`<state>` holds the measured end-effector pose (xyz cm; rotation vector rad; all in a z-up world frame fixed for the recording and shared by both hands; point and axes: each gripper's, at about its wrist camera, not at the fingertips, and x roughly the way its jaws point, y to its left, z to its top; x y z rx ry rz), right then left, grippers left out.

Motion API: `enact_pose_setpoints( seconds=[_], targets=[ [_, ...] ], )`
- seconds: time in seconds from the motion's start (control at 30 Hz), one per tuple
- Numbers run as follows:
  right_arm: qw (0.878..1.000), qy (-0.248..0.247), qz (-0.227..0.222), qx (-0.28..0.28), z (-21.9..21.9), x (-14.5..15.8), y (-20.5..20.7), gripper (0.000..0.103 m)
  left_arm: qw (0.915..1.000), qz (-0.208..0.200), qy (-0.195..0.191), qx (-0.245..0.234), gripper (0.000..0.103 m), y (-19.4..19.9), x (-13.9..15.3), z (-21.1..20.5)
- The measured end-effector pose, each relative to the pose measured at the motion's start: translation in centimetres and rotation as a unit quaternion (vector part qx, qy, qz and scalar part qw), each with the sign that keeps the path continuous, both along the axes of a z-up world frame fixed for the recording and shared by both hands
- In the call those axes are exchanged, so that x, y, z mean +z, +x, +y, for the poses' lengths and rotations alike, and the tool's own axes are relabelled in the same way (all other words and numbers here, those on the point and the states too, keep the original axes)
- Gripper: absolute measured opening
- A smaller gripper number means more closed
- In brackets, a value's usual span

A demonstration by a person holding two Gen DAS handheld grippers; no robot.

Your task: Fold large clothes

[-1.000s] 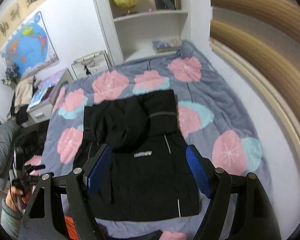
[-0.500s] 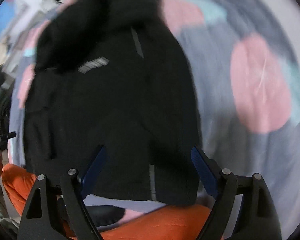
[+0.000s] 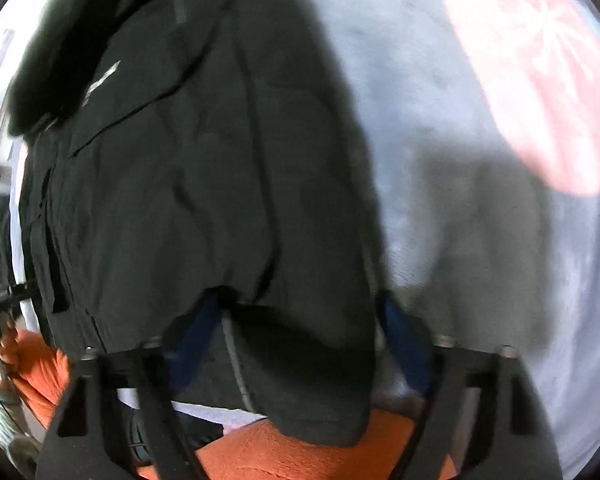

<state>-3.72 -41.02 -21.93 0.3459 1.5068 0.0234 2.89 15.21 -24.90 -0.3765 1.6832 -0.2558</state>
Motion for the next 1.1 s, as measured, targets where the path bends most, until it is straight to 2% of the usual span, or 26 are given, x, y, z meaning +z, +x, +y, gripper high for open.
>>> enact_pose_setpoints(
  seconds=[0.03, 0.07, 0.1, 0.17, 0.2, 0.3, 0.37, 0.4, 0.43, 0.47, 0.5, 0.53, 0.57, 0.63, 0.67, 0.7, 0.8, 0.93, 1.03, 1.1],
  targets=[
    [1.000, -0.003, 0.000, 0.007, 0.4, 0.1, -0.1, 0.056, 0.9998, -0.014, -0.015, -0.008, 0.038, -0.1, 0.7, -0.5],
    [1.000, -0.011, -0.002, 0.019, 1.0, 0.6, -0.3, 0.052, 0.9989, -0.031, -0.033, -0.009, 0.020, -0.4, 1.7, -0.8],
    [0.999, -0.017, -0.007, 0.029, 1.4, 1.0, -0.5, 0.050, 0.9980, -0.043, -0.046, -0.008, 0.016, -0.5, 2.4, -0.8],
    [0.999, -0.009, -0.016, 0.033, 1.4, 1.7, -0.9, 0.049, 0.9929, -0.073, -0.094, 0.002, 0.016, -0.8, 4.0, -0.8],
    [0.999, 0.007, -0.014, 0.029, 1.0, 1.6, -1.0, 0.049, 0.9917, -0.079, -0.101, 0.002, 0.016, -0.8, 4.3, -0.8],
    [0.999, 0.022, 0.018, 0.015, -0.1, 0.1, -1.1, 0.053, 0.9956, -0.047, -0.080, -0.010, 0.016, -0.5, 2.6, -1.8],
    [0.999, 0.041, 0.032, 0.015, -0.2, -0.8, -0.9, 0.071, 0.9975, -0.021, -0.066, -0.015, 0.019, -0.5, 1.5, -2.4],
    [0.998, 0.051, 0.039, 0.018, 0.1, -1.1, -0.9, 0.081, 0.9979, -0.016, -0.060, -0.020, 0.025, -0.6, 1.5, -2.8],
    [0.997, 0.059, 0.044, 0.025, 0.5, -1.5, -0.9, 0.082, 0.9980, -0.013, -0.056, -0.024, 0.032, -0.7, 1.4, -3.1],
    [0.997, 0.051, 0.044, 0.031, 0.9, -1.6, -0.9, 0.081, 0.9981, -0.008, -0.053, -0.031, 0.047, -0.9, 1.4, -3.7],
    [0.998, 0.037, 0.043, 0.037, 1.4, -1.5, -0.8, 0.078, 0.9980, -0.006, -0.049, -0.039, 0.050, -0.9, 1.2, -4.2],
    [0.998, 0.022, 0.034, 0.047, 2.0, -1.1, -0.8, 0.065, 0.9977, -0.011, -0.031, -0.059, 0.050, -1.0, 1.3, -5.1],
    [0.998, 0.009, 0.020, 0.059, 2.9, -0.4, -0.7, 0.058, 0.9969, -0.019, -0.016, -0.075, 0.048, -0.7, 1.8, -5.0],
    [0.998, -0.006, -0.005, 0.068, 3.8, 1.1, -1.2, 0.026, 0.9934, -0.054, 0.001, -0.101, 0.028, -1.1, 3.2, -5.9],
    [0.998, -0.005, -0.018, 0.067, 4.0, 2.0, -1.5, 0.023, 0.9925, -0.070, 0.001, -0.100, 0.016, -1.1, 4.1, -6.0],
    [0.997, -0.001, -0.033, 0.065, 4.3, 3.0, -1.8, 0.022, 0.9926, -0.079, -0.008, -0.092, 0.013, -1.2, 4.7, -5.8],
    [0.995, -0.002, -0.076, 0.057, 5.4, 6.5, -2.0, 0.020, 0.9893, -0.116, -0.069, -0.056, 0.012, -1.2, 7.4, -4.2],
    [0.988, 0.030, -0.145, 0.041, 5.4, 12.1, -1.4, 0.020, 0.9678, -0.188, -0.167, -0.006, 0.011, -0.2, 13.3, -1.0],
    [0.979, 0.053, -0.197, 0.021, 4.7, 16.4, 0.5, 0.020, 0.9522, -0.237, -0.191, 0.018, 0.011, 1.9, 17.4, 0.6],
    [0.971, 0.074, -0.228, 0.005, 3.5, 18.6, 2.3, 0.020, 0.9415, -0.257, -0.215, 0.041, 0.012, 4.0, 19.2, 1.5]
  ],
)
